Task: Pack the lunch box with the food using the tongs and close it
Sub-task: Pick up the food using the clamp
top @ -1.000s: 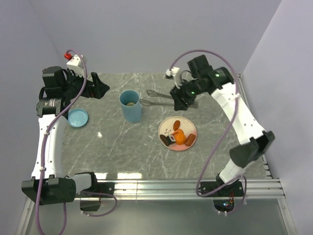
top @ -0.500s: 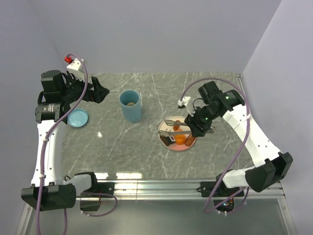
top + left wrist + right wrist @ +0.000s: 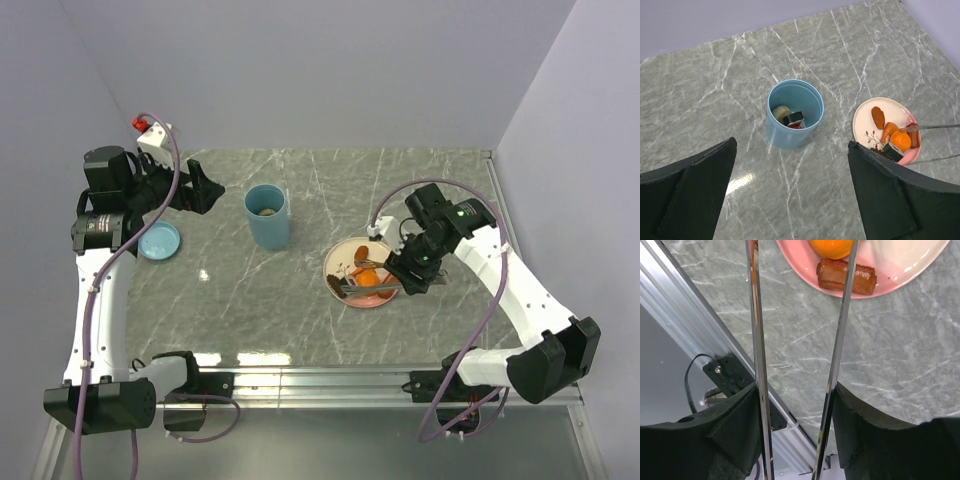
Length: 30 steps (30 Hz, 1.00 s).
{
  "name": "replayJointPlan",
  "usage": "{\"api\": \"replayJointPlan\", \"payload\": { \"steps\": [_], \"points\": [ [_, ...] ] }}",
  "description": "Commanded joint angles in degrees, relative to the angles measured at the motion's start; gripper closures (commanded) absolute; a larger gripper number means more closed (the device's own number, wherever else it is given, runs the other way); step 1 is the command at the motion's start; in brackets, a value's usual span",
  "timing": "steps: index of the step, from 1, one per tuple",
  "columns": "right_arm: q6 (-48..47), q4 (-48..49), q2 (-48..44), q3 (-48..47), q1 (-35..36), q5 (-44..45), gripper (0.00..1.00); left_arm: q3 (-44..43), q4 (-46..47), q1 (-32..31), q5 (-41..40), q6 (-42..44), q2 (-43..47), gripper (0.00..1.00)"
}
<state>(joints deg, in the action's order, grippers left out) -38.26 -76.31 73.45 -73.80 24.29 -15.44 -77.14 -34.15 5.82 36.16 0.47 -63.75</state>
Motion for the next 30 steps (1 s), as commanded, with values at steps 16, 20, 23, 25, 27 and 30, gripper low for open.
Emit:
{"api": "replayJointPlan", "payload": {
  "steps": [16, 20, 23, 25, 27, 30],
  "points": [
    [-7.4, 3.2, 6.2, -1.1, 1.2, -1.3, 0.41, -1.0, 1.2, 0.2, 0.8, -0.1, -0.8, 0.01],
    [-9.5, 2.9, 7.8, -2.1, 1.2, -1.4, 0.42, -0.7, 1.7, 0.2, 0.8, -0.1, -1.1, 0.01],
    [-10.5, 2.9, 8.9, -3.3, 1.3, -1.4, 0.42, -0.9, 2.0, 0.2, 0.8, -0.1, -1.5, 0.01],
    [-10.9, 2.8, 9.8, -4.2, 1.2, -1.4, 0.42, -1.0, 2.0, 0.2, 0.8, -0.1, -1.6, 0.01],
    [-11.5, 2.6, 10.6, -4.6, 1.3, -1.4, 0.43, -1.0, 2.2, 0.2, 0.8, -0.1, -1.9, 0.01],
    [-12.4, 2.2, 11.3, -5.2, 1.2, -1.2, 0.45, -1.2, 2.3, 0.2, 1.0, -0.1, -2.2, 0.01]
  ]
}}
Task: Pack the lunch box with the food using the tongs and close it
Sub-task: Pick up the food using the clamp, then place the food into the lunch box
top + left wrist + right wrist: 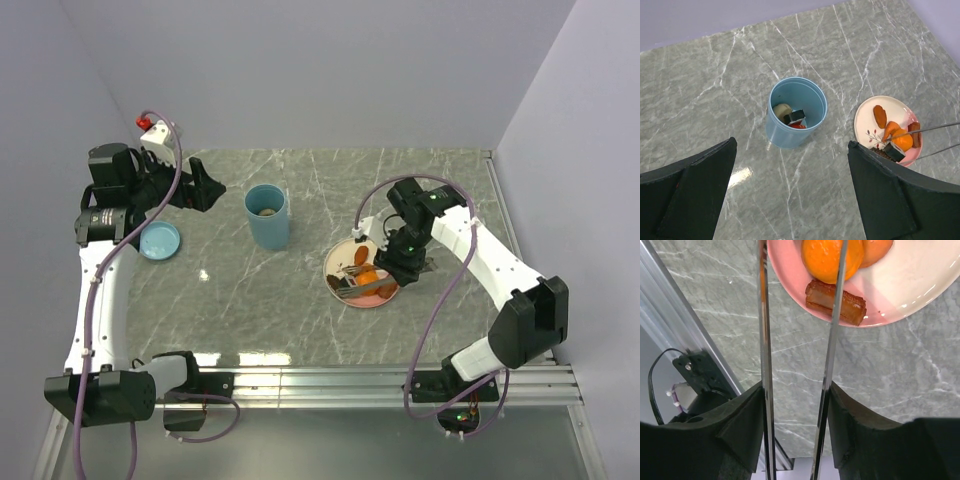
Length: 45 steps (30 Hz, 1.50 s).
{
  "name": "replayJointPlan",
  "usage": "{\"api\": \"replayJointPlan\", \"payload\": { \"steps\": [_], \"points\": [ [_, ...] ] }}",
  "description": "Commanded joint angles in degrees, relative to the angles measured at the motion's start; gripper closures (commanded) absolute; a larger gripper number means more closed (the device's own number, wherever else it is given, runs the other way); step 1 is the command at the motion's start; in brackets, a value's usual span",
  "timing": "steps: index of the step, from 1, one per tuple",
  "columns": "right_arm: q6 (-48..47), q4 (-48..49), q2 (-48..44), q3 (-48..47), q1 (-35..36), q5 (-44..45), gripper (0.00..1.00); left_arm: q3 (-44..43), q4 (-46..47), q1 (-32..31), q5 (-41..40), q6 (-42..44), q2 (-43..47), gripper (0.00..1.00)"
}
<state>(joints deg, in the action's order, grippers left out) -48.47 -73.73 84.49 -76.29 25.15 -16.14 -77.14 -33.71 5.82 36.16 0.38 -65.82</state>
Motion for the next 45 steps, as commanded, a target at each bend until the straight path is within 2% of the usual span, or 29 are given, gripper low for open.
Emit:
{"api": "replayJointPlan", "payload": {
  "steps": [1, 7, 15, 29, 32, 33, 35, 36, 39, 45],
  "points": [
    [-2.3, -0.8, 0.5, -3.0, 0.4, -0.3, 0.46, -1.3, 1.9, 0.2, 0.9, 0.0, -0.4, 0.01],
    [-3.7, -3.2, -0.9, -2.7, 0.2, 0.3, 0.61, -1.7, 1.9, 0.2, 0.8, 0.0, -0.5, 0.01],
    [-2.5, -6.7, -4.0, -5.6, -1.0, -0.4, 0.67, -1.3, 2.4, 0.2, 1.4, 0.0, -0.6, 0.01],
    [-0.2, -8.5, -3.0, -13.2, -3.8, -0.4, 0.76, -2.2, 1.8, 0.3, 1.6, 1.2, -1.0, 0.01],
    [4.0, -7.7, 1.2, -21.3, -3.4, -4.3, 0.76, -2.2, 1.9, 0.2, 1.8, 1.1, -1.1, 0.01],
    [6.9, -7.9, 2.8, -27.4, -3.2, -5.6, 0.77, -2.4, 2.0, 0.2, 1.8, 1.0, -1.1, 0.01],
    [10.8, -7.0, 5.9, -34.0, -2.3, -9.1, 0.78, -2.8, 2.1, 0.3, 1.7, 0.3, -1.6, 0.01],
    [13.1, -5.3, 8.7, -39.7, -2.0, -9.6, 0.78, -3.3, 2.2, 0.2, 1.7, 0.0, -1.9, 0.01],
    [20.8, -1.5, 13.8, -48.6, -0.3, -10.7, 0.79, -3.7, 2.7, 0.2, 1.9, -1.9, -2.5, 0.01],
    [23.9, 1.5, 20.1, -54.9, 6.7, -9.5, 0.79, -3.8, 3.9, 0.3, 1.3, -3.5, -2.8, 0.0]
  ]
}}
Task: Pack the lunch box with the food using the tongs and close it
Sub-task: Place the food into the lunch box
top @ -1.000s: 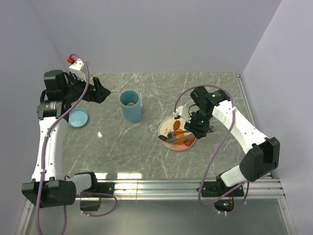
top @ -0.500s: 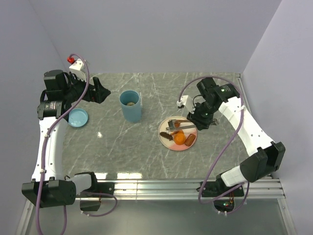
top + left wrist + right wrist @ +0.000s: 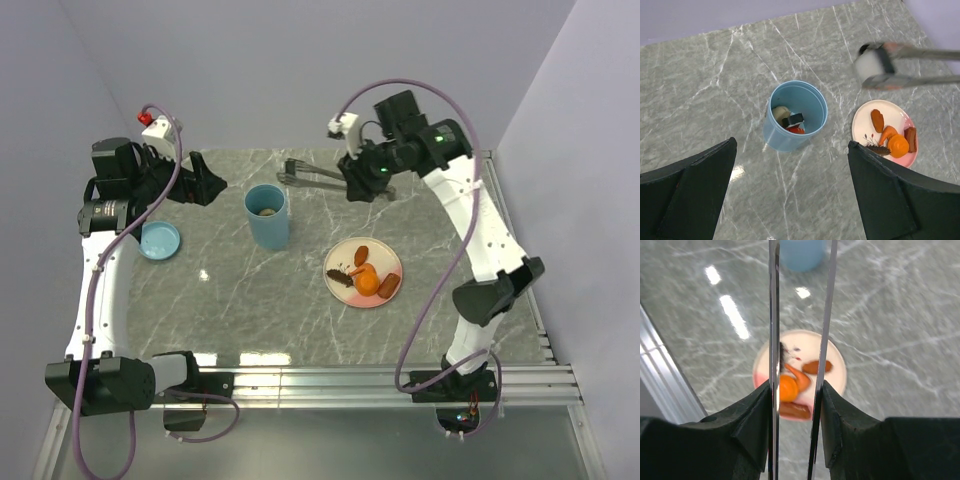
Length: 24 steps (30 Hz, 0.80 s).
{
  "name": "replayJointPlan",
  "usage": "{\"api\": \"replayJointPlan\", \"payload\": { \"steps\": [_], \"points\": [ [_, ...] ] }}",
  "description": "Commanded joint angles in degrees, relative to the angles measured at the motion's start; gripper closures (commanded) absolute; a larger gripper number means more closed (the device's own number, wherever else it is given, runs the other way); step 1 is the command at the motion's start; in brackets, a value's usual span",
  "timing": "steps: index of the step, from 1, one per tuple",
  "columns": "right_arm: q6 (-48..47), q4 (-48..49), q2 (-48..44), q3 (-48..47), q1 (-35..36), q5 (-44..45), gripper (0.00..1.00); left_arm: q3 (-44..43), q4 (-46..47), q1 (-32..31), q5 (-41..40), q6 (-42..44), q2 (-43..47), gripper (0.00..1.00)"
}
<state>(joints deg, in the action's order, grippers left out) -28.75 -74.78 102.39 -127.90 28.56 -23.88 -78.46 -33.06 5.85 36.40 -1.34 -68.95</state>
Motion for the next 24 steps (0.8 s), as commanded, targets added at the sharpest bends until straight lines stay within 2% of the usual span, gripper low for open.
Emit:
{"api": "replayJointPlan", "payload": {
  "steps": [1, 14, 24],
  "points": [
    [4.3, 2.9, 2.6, -3.6, 4.0, -1.4, 0.79, -2.4, 3.6, 0.2, 1.0, -1.9, 0.3, 0.0],
    [6.7, 4.8, 9.1, -3.1, 6.8, 1.8, 0.76, -1.0, 3.9, 0.2, -0.3, -2.1, 1.6, 0.01],
    [7.7, 6.1, 11.1, -2.8, 6.8, 4.3, 0.68, -0.6, 3.4, 0.2, -1.1, -1.4, 2.2, 0.01]
  ]
}}
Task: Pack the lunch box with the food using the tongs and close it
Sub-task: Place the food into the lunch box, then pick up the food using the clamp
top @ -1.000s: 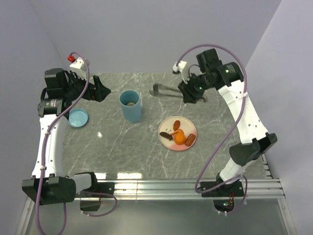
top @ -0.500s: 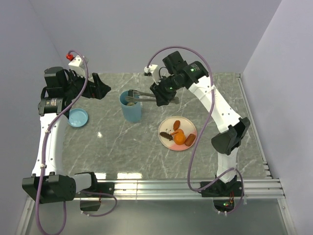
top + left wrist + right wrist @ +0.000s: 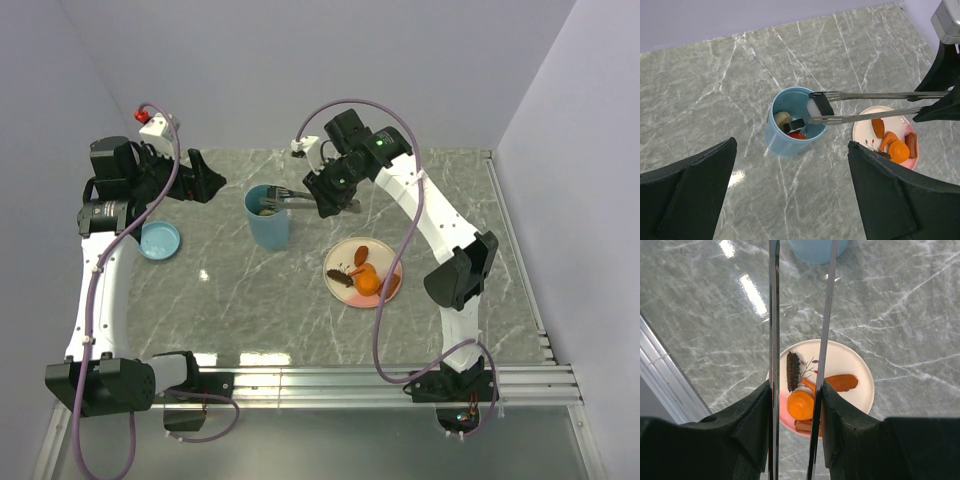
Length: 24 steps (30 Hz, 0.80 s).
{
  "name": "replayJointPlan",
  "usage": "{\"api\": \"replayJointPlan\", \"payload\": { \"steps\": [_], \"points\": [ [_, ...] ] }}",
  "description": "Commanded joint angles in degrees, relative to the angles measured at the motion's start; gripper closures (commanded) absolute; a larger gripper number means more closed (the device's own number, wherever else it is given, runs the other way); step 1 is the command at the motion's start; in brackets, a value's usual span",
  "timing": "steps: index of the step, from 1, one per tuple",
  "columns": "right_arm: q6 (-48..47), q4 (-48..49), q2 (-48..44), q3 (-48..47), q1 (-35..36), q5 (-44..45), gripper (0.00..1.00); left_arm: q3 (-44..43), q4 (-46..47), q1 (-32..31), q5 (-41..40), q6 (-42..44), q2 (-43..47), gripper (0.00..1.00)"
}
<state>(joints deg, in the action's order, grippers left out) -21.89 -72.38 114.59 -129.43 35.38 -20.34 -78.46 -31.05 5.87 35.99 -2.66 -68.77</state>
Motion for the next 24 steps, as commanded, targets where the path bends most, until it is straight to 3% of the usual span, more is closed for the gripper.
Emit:
{"api": "replayJointPlan", "payload": {
  "steps": [1, 4, 6, 11, 18, 24],
  "points": [
    [0.9, 3.7, -1.0, -1.4, 0.0, 0.8, 0.68, -0.6, 1.3, 0.3, -0.7, 0.0, 2.2, 0.01],
    [1.1, 3.6, -0.4, -2.3, 0.0, 1.2, 0.61, -0.4, 1.3, 0.2, -1.0, 0.1, 2.3, 0.01],
    [1.1, 3.3, -0.5, -2.5, 0.0, 1.1, 0.47, -0.3, 1.2, 0.2, -1.2, 0.1, 2.5, 0.01],
    [1.3, 3.2, -2.8, -1.5, 0.0, 0.6, 0.39, -0.5, 0.5, 0.2, -1.5, 0.5, 2.7, 0.01],
    [-2.1, 0.8, -9.6, 1.1, -1.4, -1.4, 0.39, -0.7, 0.2, 0.2, -1.0, 0.5, 3.0, 0.01],
    [-10.6, -4.1, -20.0, 15.6, -6.2, -3.0, 0.41, -0.5, -0.3, 0.3, -0.7, 1.3, 3.9, 0.01]
  ]
}}
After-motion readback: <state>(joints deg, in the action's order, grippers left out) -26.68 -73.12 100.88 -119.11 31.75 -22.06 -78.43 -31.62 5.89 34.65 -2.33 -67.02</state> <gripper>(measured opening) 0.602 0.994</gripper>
